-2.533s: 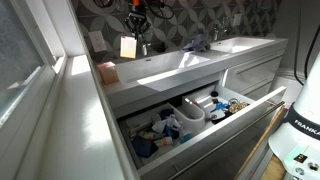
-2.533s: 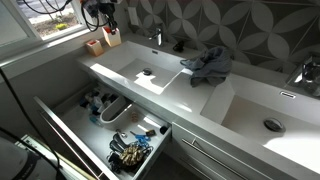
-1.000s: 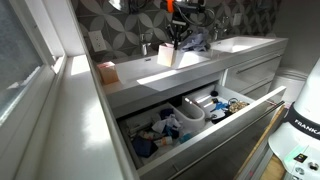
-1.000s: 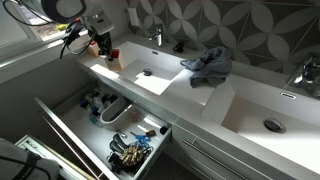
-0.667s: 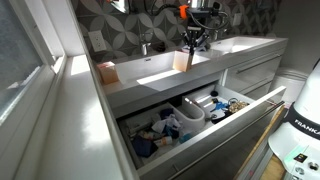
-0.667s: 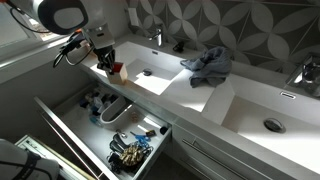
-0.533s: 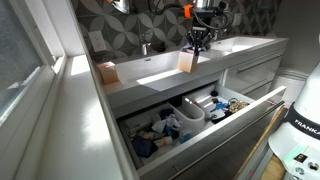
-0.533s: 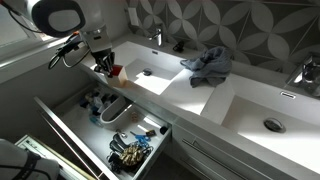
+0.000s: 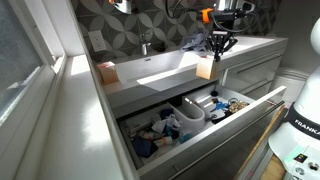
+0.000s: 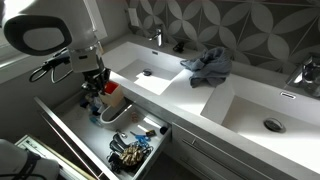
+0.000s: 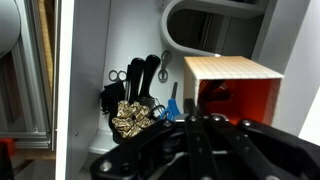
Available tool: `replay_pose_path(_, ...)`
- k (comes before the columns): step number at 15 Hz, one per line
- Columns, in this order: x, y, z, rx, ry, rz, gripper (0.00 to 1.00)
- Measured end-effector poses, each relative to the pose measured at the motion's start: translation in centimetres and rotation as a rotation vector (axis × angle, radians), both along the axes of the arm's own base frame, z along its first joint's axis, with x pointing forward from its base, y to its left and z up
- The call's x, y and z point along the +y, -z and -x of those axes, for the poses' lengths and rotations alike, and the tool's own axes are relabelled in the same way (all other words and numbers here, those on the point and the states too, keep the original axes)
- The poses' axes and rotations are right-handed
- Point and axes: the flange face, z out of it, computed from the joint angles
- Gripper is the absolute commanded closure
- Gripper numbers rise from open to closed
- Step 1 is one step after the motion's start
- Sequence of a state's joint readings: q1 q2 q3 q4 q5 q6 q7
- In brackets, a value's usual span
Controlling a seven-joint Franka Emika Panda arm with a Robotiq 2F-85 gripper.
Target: Pick up the square cup on the right of the sink edge near the window sill and put it in the right side of the opened drawer
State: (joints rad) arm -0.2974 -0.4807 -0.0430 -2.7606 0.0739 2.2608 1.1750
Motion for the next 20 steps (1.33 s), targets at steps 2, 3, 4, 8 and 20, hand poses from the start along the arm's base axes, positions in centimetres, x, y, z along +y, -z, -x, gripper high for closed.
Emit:
replay_pose_path(2,-1.1,0.3,0.9,0.02,0.053,0.019,0.99)
replay_pose_path(3,-1.8,0.4,1.1,0.025,0.079,0.028,0.99)
replay_pose_path(4,-2.3,0.5,1.2,0.032,0.102,0.032,0.99)
replay_pose_path(8,-3.3,2.2,1.1,0.05,0.175,0.05,0.99)
replay_pose_path(20,-4.0,15.0,0.0,0.148,0.157,0.139,0.97)
